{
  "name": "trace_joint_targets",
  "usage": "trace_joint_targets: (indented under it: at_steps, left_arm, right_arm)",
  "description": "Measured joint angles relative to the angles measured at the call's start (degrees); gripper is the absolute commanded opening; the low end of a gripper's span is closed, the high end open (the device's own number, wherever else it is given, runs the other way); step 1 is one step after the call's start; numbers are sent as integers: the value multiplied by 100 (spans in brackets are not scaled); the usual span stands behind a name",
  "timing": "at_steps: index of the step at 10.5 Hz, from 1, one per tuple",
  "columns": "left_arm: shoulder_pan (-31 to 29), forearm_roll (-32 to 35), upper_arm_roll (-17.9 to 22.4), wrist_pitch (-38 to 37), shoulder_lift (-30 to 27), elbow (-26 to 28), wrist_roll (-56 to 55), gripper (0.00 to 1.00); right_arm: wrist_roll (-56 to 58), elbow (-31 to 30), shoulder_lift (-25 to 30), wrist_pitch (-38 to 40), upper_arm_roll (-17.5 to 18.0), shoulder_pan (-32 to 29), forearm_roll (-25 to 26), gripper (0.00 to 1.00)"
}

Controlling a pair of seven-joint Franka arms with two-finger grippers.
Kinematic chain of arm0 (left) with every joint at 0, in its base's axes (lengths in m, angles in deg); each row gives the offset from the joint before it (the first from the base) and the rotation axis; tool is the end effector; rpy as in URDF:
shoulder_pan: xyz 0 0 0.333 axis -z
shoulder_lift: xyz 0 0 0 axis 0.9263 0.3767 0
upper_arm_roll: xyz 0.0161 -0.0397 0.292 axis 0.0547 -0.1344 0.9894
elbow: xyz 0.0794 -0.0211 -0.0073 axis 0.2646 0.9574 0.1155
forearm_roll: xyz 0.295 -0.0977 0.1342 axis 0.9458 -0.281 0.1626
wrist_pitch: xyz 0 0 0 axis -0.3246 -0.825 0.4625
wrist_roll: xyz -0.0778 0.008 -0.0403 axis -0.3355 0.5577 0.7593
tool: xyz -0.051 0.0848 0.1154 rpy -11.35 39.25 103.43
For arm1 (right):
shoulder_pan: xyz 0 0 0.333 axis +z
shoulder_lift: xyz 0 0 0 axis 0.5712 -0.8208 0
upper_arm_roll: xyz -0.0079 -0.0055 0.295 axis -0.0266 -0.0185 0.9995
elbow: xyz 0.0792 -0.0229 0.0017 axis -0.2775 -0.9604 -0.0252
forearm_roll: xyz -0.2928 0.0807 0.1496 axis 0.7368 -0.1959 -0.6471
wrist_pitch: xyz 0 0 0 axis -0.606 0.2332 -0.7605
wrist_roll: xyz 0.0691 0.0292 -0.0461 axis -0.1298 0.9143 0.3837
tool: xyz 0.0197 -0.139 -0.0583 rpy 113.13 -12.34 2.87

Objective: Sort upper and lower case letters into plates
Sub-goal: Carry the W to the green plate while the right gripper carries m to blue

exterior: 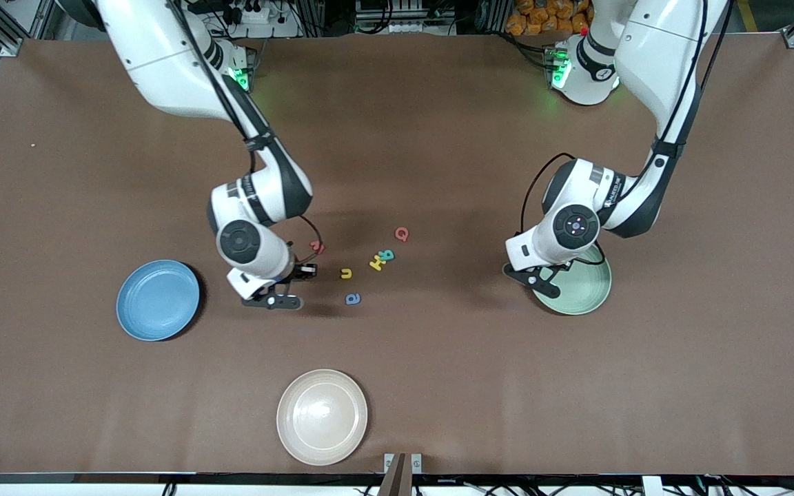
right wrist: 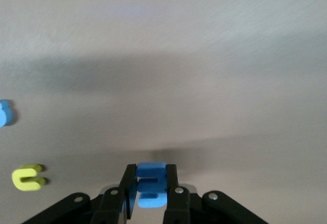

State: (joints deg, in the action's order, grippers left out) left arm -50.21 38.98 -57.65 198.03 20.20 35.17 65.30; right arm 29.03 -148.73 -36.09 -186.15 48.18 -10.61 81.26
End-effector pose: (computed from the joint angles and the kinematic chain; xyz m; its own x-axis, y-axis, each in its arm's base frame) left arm 0.5088 -0.2066 0.1934 0.8362 -0.5172 -0.1823 -0.5240 -0.8516 0.0125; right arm 0.5515 0.2263 0.1987 0.9912 -0.0242 -0.1300 -0.0262 -0.9996 -0.0140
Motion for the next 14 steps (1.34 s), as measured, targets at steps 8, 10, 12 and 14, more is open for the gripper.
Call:
trace_joint_targets:
  at_steps: [8, 10, 12, 14]
  left_arm:
    - [-234, -232, -453, 101, -121, 12, -624, 100]
    - [17, -237, -778, 131, -98, -193, -2049, 100]
    - [533, -238, -815, 134, 65, -556, -3511, 100]
    - [920, -238, -815, 135, 337, -930, -4838, 100]
  right_arm:
    - [3697, -4, 541, 721, -350, -1753, 837, 3]
    - [4140, -5, 477, 440, -351, -1935, 913, 59]
    - [4507, -5, 368, 229, -351, -2093, 913, 100]
    - [4600, -5, 312, 170, -345, -2148, 912, 100]
